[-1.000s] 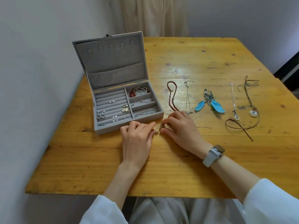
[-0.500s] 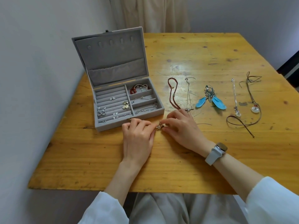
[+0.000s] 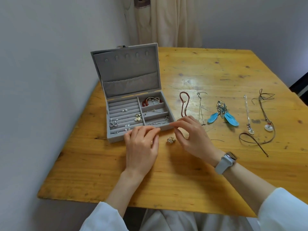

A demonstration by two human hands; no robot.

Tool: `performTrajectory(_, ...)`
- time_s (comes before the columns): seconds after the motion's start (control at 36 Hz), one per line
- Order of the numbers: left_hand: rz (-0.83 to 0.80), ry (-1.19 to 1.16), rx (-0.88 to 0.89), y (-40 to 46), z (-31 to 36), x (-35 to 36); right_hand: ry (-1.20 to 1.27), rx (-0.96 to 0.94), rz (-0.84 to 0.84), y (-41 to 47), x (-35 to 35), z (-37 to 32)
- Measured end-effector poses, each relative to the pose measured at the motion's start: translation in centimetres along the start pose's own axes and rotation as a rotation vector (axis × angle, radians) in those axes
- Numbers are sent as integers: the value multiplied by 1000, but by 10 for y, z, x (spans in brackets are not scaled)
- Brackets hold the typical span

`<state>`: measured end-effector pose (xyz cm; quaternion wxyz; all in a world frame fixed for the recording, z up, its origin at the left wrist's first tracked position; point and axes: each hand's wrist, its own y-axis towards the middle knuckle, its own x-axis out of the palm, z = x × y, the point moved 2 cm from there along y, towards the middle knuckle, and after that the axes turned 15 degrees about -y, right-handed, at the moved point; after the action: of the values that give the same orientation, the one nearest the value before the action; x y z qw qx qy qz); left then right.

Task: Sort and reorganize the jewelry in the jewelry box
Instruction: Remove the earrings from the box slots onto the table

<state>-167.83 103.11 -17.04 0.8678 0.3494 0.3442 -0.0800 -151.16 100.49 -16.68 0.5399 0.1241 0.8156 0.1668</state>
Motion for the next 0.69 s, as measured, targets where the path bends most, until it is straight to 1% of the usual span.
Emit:
performTrajectory(0.08,48,22,-26,14,-15,-18,3,-30,15,22,0,-11)
performTrajectory(0.17,84,107,-86,30,-35,-36,15,-71,13,44,6,-24)
performTrajectory(0.25,62,182,-188,45,-59,-47,8,-96,-31,67,20,-36)
performTrajectory(0.39,18,221,-314,60,-90,-56,-103,-102,-144,108,49,-54)
performTrajectory(0.44,-6,228,-323,60,-96,-57,-173,-108,-206,121,59,-61)
performTrajectory(0.56,-45,215,-283,62,-101,-57,-255,-156,-241,134,72,-71)
performTrajectory(0.69,-68,221,-236,66,-105,-53,-312,-177,-195,135,80,-70)
